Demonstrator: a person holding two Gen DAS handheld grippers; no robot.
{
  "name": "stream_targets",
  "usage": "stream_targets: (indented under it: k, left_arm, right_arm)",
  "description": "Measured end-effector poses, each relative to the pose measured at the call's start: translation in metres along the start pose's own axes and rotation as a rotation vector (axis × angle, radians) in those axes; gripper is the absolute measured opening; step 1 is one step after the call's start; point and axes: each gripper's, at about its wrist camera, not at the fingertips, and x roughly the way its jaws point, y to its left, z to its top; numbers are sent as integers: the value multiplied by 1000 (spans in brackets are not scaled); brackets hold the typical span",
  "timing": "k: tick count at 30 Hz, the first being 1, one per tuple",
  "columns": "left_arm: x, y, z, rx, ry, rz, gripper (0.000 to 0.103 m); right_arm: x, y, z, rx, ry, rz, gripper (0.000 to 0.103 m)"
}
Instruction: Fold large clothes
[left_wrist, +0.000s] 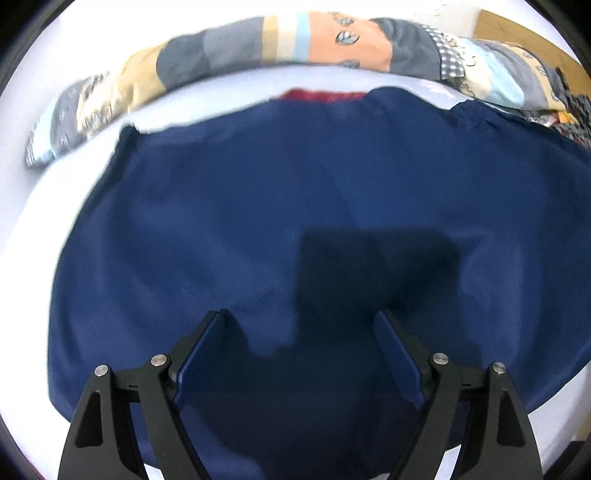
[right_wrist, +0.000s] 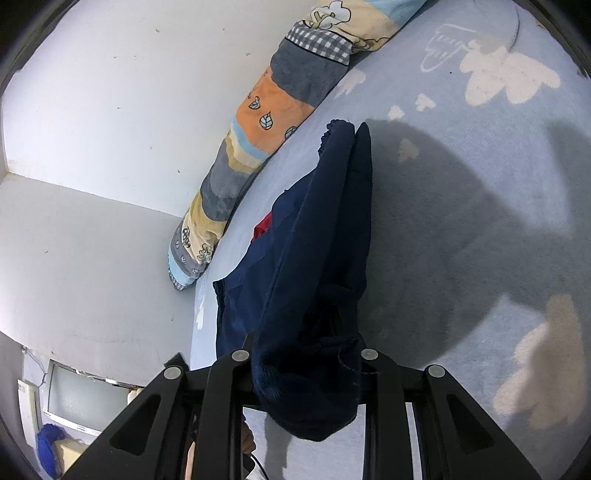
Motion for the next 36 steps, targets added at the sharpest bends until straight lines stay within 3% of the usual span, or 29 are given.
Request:
stream_targets:
  k: [5,14,20,25,31,36]
  left_arm:
    - [-25,11,6,-51,-74,-62,83]
    - [-38,56,3,-161,-77,-44,83]
    - [-58,109,-4,-252,-102,-40,83]
    - [-85,164,-16,-356,-153,-35,83]
    - [-112,229,-43,-463,-202,-1,83]
    - [-125,280,-68,-574,-215,42,83]
  right_arm:
    - [0,0,1,14,-1,2,25]
    - [2,10,3,23,-13,10,25]
    - [6,40,-5,-15,-45,-51,25]
    - [24,91,-18,-88,-52,-150,25]
    - [90,185,-53,-246,-11,-243,25]
    - [191,256,-119,-401,65,-296,24]
